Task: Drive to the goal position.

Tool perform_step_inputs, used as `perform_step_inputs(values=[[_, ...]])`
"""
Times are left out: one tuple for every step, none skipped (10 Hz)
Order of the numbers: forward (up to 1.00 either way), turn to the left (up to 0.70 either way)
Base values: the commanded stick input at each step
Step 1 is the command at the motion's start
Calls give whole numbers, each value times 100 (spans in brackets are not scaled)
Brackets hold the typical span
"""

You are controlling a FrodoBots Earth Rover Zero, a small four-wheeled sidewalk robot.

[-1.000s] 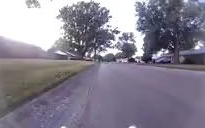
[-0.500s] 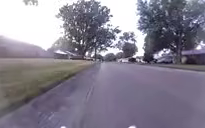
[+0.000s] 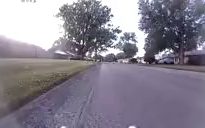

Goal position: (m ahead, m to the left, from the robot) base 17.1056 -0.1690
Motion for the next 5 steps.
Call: perform_step_inputs(values=[[100, 3], [100, 29], [100, 34], [100, 4], [100, 1]])
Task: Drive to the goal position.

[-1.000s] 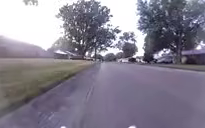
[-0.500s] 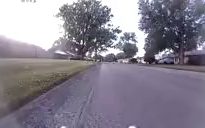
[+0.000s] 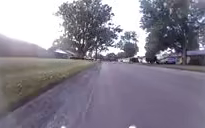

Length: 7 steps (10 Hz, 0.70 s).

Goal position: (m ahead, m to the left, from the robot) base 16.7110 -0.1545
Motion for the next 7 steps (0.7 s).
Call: perform_step_inputs(values=[[100, 0], [100, 0], [100, 0], [100, -36], [100, -39], [100, -39], [100, -30]])
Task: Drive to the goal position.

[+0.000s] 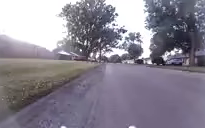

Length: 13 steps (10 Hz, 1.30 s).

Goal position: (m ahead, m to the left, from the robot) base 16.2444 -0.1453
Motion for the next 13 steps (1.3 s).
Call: perform_step_inputs(values=[[100, -12], [100, 0], [100, 0], [100, 0], [100, 0], [100, 0], [100, 0], [100, 0], [100, 0], [100, 0], [100, 0], [100, 0], [100, 0]])
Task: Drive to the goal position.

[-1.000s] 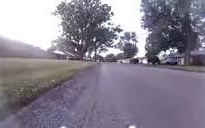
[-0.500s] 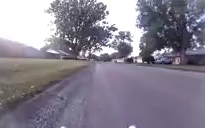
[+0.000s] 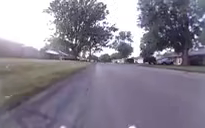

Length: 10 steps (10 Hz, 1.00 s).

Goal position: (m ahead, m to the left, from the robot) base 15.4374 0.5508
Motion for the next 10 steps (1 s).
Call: perform_step_inputs(values=[[100, 0], [100, 0], [100, 0], [100, 0], [100, 0], [100, 0], [100, 0], [100, 0], [100, 0], [100, 0]])
